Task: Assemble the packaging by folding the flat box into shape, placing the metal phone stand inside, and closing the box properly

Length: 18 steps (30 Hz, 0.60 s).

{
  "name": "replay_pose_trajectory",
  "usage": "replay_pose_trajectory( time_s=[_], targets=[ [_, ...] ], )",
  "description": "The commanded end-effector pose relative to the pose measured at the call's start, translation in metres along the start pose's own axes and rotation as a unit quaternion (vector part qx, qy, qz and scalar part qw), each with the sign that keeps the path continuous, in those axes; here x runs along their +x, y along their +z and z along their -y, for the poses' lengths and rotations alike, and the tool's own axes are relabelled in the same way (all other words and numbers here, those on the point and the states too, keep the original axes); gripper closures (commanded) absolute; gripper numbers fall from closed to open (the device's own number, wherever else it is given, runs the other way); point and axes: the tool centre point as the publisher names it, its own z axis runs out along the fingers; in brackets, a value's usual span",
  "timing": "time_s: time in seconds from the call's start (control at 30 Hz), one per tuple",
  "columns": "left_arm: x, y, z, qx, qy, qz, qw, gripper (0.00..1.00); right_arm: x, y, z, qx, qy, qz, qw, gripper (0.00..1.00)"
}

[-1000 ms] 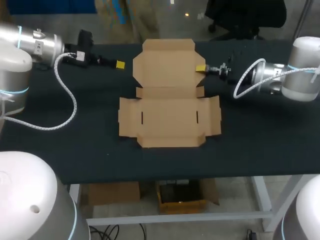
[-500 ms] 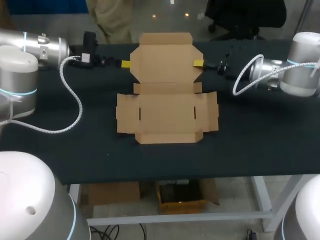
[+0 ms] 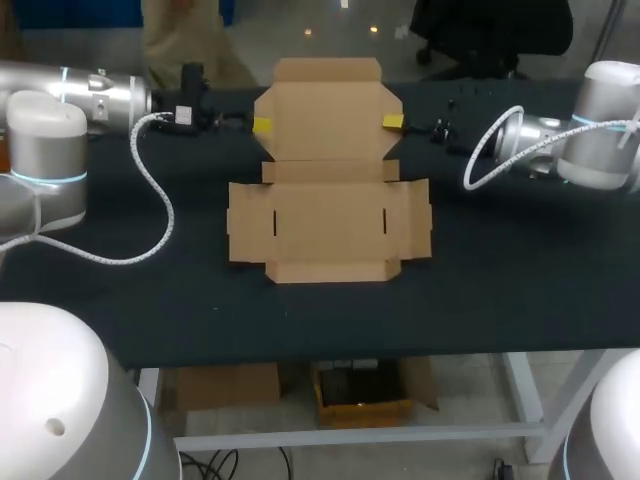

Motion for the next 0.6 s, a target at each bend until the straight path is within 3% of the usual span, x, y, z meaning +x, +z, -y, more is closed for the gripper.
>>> replay_pose_trajectory(
  time_s=[0.03,0.2,0.43,0.6],
  targets=[
    [-0.004,0.011,0.004,-0.004,0.003,-0.021,1.0,0.3,-0.001,0.002,-0.002,-0.002,-0.004,-0.008,1.0,1.0],
    [-0.002,0.02,0.004,-0.003,0.004,-0.035,0.999,0.32,0.001,0.003,-0.003,-0.004,-0.01,-0.014,1.0,1.0],
    [0.0,0.027,0.005,-0.001,0.005,-0.05,0.999,0.48,0.003,0.006,-0.007,-0.003,-0.018,-0.02,1.0,1.0],
    [0.002,0.032,0.005,-0.002,0.007,-0.059,0.998,0.51,0.004,0.009,-0.009,-0.002,-0.022,-0.024,0.999,1.0]
  ],
)
